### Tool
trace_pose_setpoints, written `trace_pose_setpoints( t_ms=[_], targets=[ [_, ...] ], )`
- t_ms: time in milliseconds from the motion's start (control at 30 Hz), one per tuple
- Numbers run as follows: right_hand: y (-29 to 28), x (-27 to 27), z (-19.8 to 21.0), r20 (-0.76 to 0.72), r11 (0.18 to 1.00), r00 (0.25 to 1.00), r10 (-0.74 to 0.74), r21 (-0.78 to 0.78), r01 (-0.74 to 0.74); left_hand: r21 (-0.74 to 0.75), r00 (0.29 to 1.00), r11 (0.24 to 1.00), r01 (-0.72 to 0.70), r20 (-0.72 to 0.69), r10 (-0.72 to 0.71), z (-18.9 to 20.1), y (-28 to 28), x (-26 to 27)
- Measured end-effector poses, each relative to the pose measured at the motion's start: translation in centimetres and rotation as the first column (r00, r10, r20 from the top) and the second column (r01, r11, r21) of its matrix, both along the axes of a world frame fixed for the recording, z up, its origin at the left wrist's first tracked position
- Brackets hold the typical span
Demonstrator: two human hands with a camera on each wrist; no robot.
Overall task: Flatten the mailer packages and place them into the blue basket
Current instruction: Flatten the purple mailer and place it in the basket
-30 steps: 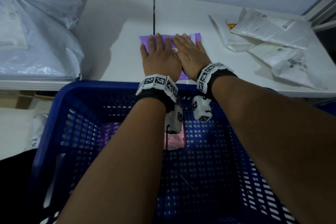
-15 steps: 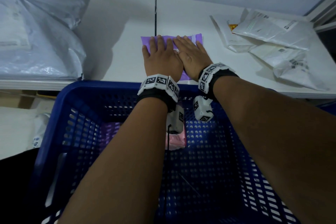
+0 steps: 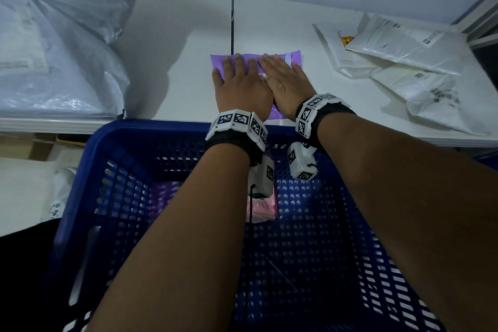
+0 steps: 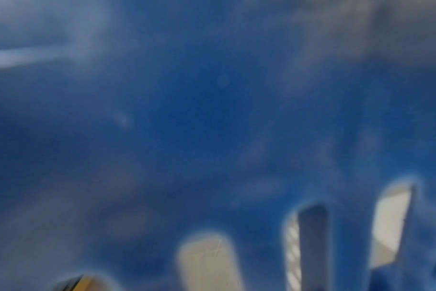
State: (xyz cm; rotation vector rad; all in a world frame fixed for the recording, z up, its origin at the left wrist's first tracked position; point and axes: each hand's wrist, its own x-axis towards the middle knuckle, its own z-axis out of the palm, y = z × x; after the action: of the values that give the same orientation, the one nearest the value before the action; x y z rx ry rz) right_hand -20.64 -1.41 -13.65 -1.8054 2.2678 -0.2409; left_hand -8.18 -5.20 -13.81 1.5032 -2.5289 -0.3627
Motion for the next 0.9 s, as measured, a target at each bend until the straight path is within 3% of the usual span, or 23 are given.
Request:
trace_pose_setpoints(
  t_ms=[900],
  targets=[
    [-0.17,-0.18,-0.04,0.002,1.000,1.000,0.006,0.015,-0.007,0.029,1.000,1.000,0.005,0.031,-0.006,0.47,0.06,0.03]
  ],
)
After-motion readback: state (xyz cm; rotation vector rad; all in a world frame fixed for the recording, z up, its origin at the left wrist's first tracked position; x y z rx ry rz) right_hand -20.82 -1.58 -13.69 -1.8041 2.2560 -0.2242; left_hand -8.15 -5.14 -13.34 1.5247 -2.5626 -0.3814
